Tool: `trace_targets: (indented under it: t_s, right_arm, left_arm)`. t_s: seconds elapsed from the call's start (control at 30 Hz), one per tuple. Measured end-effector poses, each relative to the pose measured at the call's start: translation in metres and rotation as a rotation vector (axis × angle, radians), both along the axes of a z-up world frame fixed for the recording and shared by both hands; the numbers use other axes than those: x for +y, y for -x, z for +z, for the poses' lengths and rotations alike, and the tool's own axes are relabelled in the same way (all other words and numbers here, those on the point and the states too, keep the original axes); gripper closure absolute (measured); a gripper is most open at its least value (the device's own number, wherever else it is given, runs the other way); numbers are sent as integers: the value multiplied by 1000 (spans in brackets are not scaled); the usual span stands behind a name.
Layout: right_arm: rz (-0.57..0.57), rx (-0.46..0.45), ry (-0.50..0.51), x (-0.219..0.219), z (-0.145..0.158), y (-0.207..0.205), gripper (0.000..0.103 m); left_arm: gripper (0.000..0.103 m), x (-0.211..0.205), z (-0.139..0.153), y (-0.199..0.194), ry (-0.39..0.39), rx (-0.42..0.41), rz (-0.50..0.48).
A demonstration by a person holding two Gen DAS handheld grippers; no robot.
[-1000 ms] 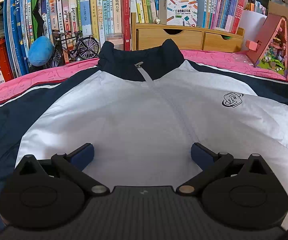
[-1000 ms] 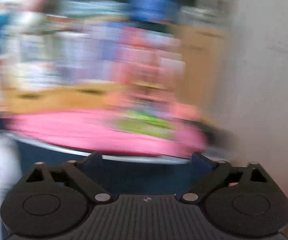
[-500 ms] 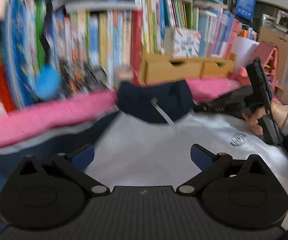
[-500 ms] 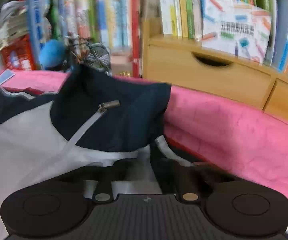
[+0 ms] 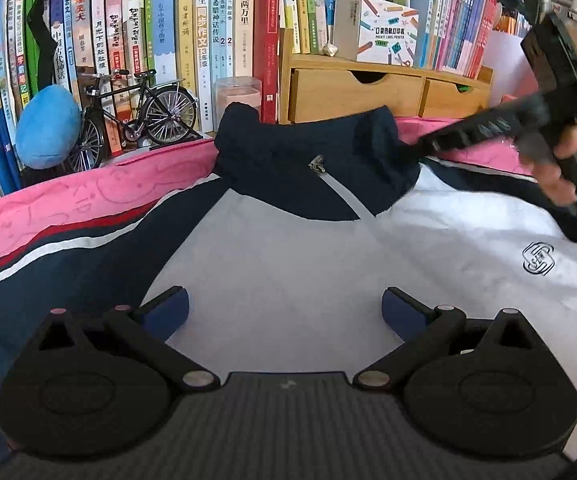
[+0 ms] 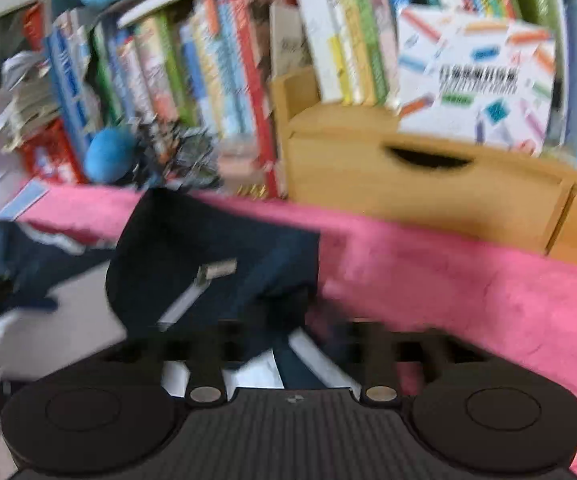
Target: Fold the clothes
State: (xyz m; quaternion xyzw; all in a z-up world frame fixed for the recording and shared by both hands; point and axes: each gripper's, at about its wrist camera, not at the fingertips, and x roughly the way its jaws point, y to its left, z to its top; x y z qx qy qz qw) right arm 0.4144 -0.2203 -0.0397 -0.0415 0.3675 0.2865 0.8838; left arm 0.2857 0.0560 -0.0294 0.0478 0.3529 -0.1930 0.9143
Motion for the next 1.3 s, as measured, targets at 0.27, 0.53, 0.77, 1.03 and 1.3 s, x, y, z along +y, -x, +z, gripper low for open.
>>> trace_targets:
  t_s: [0.27,0.53,0.77,1.03,1.3]
  right_arm:
    - [-45,-118,143,41,-12,20,87]
    - [-108,-307,327,74,-6,-9,95]
    - [-169,-284,313,74,-19,-49,94]
    - [-22,-200,55,27,50,76,35]
    - [-29,-96,92,-37,14,181,34]
  left_arm:
    - [0,-11,-1,-15,-61,-34,27]
    - [0,-24,-12,-92,-100,-48,148]
    - [0,-16,-7,-134,-142,-50,251]
    - [5,6,37,-8,-29,-55,166]
    - [0,35,9,88,-196,-26,251]
